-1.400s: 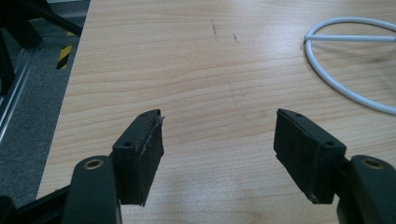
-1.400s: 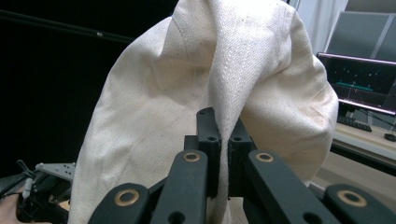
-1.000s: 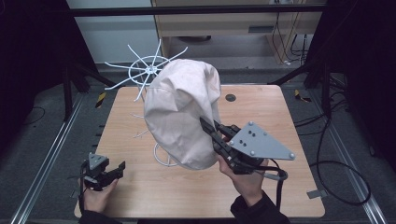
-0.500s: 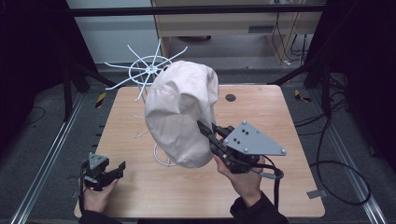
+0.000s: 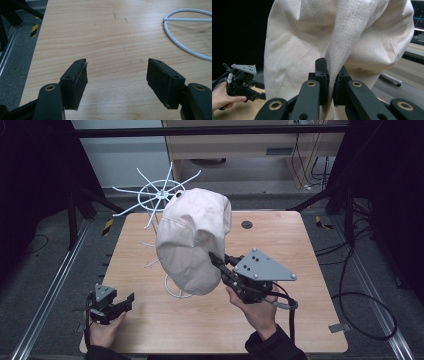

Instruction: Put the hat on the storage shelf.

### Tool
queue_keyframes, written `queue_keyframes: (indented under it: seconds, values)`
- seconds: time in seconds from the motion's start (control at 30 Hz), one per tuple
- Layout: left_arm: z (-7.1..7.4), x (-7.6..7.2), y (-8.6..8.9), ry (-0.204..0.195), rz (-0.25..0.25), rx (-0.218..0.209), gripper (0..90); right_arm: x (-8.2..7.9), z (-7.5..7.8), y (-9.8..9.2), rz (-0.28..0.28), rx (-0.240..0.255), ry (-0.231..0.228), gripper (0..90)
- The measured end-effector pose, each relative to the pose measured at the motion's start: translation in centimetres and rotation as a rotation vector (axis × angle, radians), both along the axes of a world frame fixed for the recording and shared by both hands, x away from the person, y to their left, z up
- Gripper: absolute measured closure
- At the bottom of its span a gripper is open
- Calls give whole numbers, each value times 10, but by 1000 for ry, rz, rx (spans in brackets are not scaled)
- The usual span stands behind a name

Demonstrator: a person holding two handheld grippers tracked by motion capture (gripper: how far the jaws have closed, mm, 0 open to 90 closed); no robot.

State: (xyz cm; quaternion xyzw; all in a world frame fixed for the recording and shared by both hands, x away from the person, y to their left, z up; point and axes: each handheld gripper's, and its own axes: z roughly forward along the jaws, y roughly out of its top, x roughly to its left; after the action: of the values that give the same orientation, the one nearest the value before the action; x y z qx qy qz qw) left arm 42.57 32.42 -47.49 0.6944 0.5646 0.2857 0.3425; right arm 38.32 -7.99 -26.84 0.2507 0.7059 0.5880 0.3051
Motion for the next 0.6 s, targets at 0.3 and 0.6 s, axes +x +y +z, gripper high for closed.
queue_keyframes:
  seconds: [0.3,0.6]
  values:
    - [0,0,0,1,0,-1,323,8,-6,4,10,5,59,829]
    - [0,0,0,0,0,-1,323,14,-13,9,22,6,96,813]
